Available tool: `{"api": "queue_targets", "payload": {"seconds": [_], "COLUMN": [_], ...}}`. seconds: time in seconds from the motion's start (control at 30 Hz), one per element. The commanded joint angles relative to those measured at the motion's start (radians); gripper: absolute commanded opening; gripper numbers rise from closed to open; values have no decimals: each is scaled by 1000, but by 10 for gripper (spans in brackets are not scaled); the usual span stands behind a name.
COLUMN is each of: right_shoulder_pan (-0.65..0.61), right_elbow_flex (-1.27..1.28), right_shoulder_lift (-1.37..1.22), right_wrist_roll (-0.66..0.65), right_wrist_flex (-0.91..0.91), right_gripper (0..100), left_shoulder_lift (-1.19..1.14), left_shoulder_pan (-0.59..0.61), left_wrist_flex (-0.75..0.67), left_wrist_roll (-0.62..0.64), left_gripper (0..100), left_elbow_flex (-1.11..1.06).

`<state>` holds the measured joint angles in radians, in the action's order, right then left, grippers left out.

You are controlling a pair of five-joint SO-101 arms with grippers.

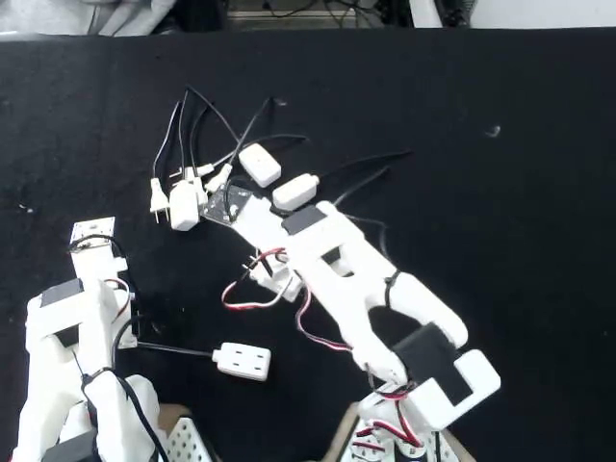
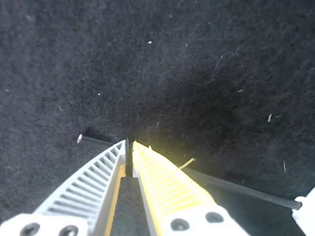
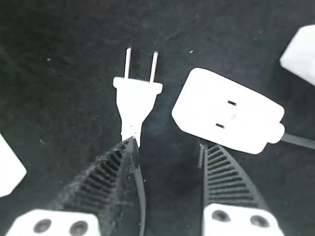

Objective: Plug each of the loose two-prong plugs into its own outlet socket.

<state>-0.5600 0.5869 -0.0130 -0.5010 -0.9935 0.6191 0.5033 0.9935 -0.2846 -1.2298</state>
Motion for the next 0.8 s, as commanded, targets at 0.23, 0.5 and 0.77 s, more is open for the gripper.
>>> {"api": "queue_targets", "payload": {"seconds": [0.23, 0.5, 0.77], "right_shoulder_pan": [-46, -61, -60], "right_elbow_flex": [-30, -10, -31], "right_shoulder_lift": [84, -25, -76], "right_wrist_roll": [37, 38, 38], "right_wrist_flex": [-52, 46, 25], "right_gripper": [185, 184, 99], "left_shoulder_lift": [-3, -3, -3], "left_shoulder_pan": [-16, -16, -16], "left_wrist_flex": [-21, -21, -21], "left_wrist_roll": [5, 5, 5], "left_gripper": [30, 30, 30], "left_elbow_flex": [-16, -16, -16]}}
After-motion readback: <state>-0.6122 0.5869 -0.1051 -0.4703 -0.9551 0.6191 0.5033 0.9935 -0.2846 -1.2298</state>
